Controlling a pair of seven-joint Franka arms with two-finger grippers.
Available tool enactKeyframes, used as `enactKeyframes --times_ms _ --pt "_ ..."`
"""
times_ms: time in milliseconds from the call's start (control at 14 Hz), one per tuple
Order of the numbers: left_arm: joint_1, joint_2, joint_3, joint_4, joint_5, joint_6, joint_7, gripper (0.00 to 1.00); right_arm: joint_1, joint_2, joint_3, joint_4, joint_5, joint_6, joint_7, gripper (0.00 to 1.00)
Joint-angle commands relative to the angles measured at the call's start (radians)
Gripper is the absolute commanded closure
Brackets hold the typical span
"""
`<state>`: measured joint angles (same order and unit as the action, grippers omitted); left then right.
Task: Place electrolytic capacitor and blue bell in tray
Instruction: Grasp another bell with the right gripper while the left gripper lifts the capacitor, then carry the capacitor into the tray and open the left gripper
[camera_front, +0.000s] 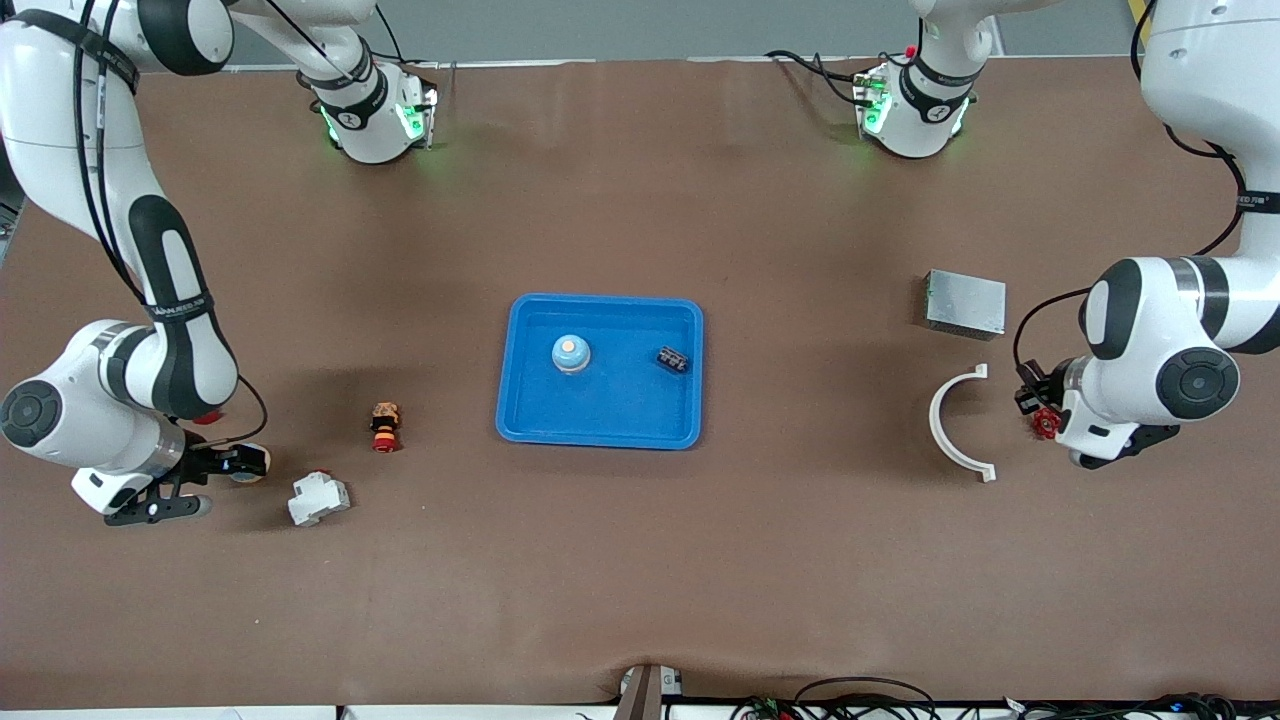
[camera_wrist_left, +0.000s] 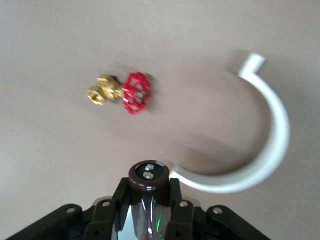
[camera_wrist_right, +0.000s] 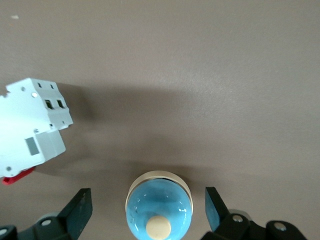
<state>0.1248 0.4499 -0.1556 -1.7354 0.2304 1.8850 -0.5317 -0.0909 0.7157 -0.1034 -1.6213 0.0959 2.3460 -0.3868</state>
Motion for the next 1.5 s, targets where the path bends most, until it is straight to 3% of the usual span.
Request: enactKeyframes --times_ms 0,357,857,1214,1429 --pt "-0.005 0.0 -0.083 0.037 -0.034 -0.064 -0.117 1.0 -0.015 0.037 0.018 0.031 0.008 -0.005 -0.027 0.0" --pt "-0.039 0.075 -0.255 0.132 -0.074 -0.057 -0.354 1.0 -0.021 0.041 0.016 0.026 -0.002 -0.004 -0.032 0.0" --pt "-0.293 0.231 -0.254 0.263 -0.068 0.051 -0.757 1.0 -0.052 0.051 0.013 0.011 -0.031 0.025 -0.044 0.0" --pt "-0.396 0.289 -0.251 0.278 -0.071 0.239 -0.919 1.0 -0.05 0.057 0.014 -0.009 -0.03 0.059 -0.043 0.0" --pt "-0.43 0.346 -0.251 0.335 -0.075 0.285 -0.998 1.0 -0.049 0.057 0.014 -0.02 -0.028 0.059 -0.035 0.0"
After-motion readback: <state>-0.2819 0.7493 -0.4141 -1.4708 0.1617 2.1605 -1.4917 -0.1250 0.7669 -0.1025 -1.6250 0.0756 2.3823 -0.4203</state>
